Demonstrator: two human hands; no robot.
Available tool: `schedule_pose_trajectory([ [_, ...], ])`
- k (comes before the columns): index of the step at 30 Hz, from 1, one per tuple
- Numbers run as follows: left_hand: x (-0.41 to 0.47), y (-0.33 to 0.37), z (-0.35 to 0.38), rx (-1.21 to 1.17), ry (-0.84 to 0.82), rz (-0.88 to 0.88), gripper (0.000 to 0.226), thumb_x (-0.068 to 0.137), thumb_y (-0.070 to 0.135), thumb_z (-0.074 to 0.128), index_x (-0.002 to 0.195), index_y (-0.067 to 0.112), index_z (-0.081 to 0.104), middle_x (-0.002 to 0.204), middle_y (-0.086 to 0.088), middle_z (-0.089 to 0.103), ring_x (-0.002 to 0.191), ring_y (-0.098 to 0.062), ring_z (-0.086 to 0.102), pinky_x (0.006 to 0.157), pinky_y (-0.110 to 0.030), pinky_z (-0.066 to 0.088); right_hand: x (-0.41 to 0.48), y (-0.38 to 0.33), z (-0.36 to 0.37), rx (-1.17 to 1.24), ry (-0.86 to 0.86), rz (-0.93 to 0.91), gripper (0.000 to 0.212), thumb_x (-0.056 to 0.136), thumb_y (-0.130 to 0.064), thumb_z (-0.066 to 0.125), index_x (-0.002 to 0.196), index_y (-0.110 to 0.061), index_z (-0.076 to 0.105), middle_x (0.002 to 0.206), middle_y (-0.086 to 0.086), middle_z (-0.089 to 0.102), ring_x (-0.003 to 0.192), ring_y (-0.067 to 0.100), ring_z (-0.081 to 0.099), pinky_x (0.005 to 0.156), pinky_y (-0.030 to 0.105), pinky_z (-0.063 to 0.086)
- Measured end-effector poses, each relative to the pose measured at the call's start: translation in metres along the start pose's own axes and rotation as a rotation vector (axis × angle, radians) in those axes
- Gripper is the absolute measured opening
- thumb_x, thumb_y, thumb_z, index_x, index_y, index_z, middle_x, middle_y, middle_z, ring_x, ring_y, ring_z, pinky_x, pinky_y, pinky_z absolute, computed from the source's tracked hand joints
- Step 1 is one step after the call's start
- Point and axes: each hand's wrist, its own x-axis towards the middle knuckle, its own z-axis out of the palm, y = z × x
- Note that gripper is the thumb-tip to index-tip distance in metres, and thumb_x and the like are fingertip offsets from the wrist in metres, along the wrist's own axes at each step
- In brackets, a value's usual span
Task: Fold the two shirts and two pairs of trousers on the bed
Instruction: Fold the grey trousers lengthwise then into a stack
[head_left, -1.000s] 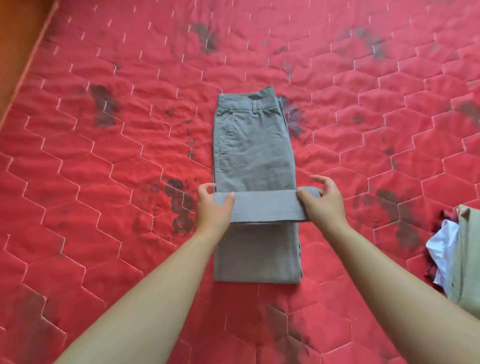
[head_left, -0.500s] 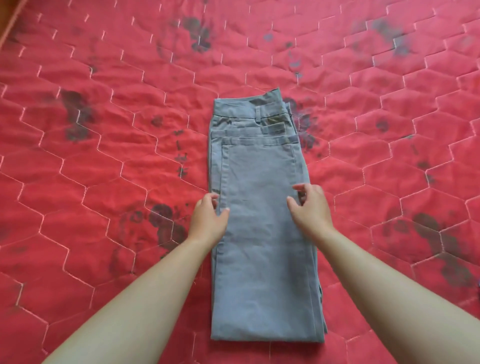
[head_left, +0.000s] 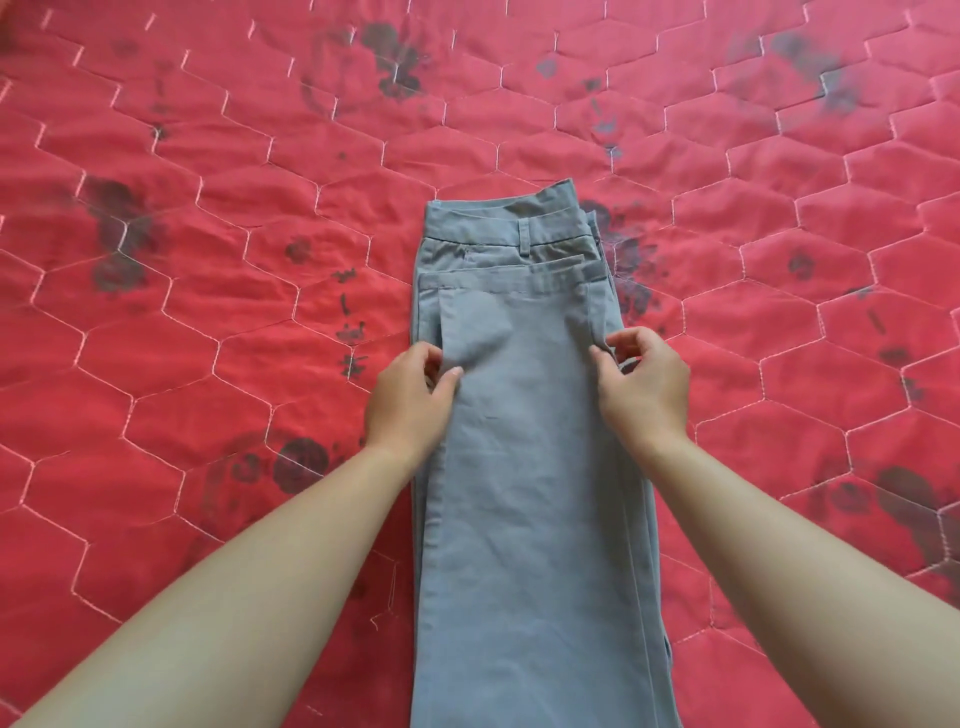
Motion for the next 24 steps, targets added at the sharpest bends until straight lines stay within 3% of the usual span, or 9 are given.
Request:
schedule_pose_trajectory([
  [3,0.01,0.001,-0.005,-0.012,0.106,-0.023,0.013,0.086,0.021,0.061,0.095,0.012,0.057,0.093,-0.006,0.059,0.086,-0.025,0.054,0.07,-0.025,0.033,0.019,-0.013,0.005,0.025,-0.002,-0.001,0.007,0.085,-0.022,0.064,0.089,-0.017,0.061,0.089,0.009,0.065,0.075,0.019,0.057,0.076,0.033,0.047],
  [6,0.015,-0.001,0.001,0.072,-0.031,-0.186,0.033,0.086,0.023,0.061,0.114,0.008,0.05,0.118,-0.014,0.05,0.106,-0.03,0.05,0.09,-0.032,0.036,0.027,-0.009,0.014,-0.172,-0.169,0.041,0.029,0.088,-0.025,0.061,0.111,-0.007,0.06,0.113,0.015,0.057,0.101,0.026,0.056,0.09,0.03,0.039],
  [8,0.012,-0.002,0.004,0.047,-0.049,-0.207,0.037,0.086,0.022,0.062,0.118,0.008,0.048,0.121,-0.015,0.048,0.111,-0.03,0.048,0.094,-0.035,0.036,0.02,-0.004,0.017,-0.215,-0.208,0.043,0.037,0.088,-0.025,0.06,0.12,-0.006,0.054,0.12,0.015,0.055,0.11,0.027,0.053,0.092,0.028,0.035],
  [11,0.004,-0.008,0.005,0.104,0.007,-0.115,0.035,0.086,0.022,0.062,0.115,0.009,0.049,0.115,-0.012,0.053,0.107,-0.03,0.051,0.092,-0.038,0.039,0.0,0.002,0.018,-0.136,-0.211,0.097,0.036,0.089,-0.026,0.058,0.119,-0.008,0.051,0.119,0.011,0.06,0.111,0.028,0.054,0.085,0.029,0.038],
  [13,-0.002,-0.011,0.004,0.078,-0.055,-0.172,0.034,0.086,0.026,0.061,0.114,0.01,0.049,0.108,-0.008,0.059,0.1,-0.029,0.056,0.084,-0.036,0.044,-0.012,0.007,0.017,-0.116,-0.211,0.097,0.026,0.091,-0.026,0.055,0.111,-0.01,0.053,0.11,0.009,0.063,0.101,0.028,0.058,0.075,0.029,0.038],
  [17,-0.013,-0.013,0.003,0.021,-0.037,-0.189,0.017,0.088,0.03,0.059,0.094,0.019,0.049,0.077,0.009,0.057,0.079,-0.021,0.056,0.064,-0.029,0.034,-0.027,0.008,0.012,-0.092,-0.157,0.037,0.014,0.093,-0.023,0.051,0.101,-0.014,0.056,0.093,0.002,0.065,0.086,0.025,0.06,0.067,0.03,0.037],
  [22,-0.002,-0.003,-0.003,-0.001,-0.008,-0.129,0.016,0.09,0.025,0.057,0.098,0.012,0.057,0.099,-0.004,0.057,0.091,-0.023,0.054,0.073,-0.027,0.034,-0.014,-0.006,0.002,-0.055,-0.11,-0.044,0.021,0.091,-0.016,0.054,0.112,-0.017,0.057,0.096,0.005,0.068,0.087,0.027,0.061,0.076,0.036,0.046],
  [24,0.0,0.007,-0.008,-0.087,0.041,-0.094,0.012,0.09,0.023,0.056,0.096,0.013,0.055,0.094,0.0,0.061,0.087,-0.023,0.057,0.069,-0.028,0.036,-0.007,-0.011,-0.003,-0.055,-0.078,-0.059,0.025,0.091,-0.016,0.054,0.116,-0.017,0.056,0.096,0.003,0.068,0.088,0.026,0.061,0.077,0.035,0.045],
])
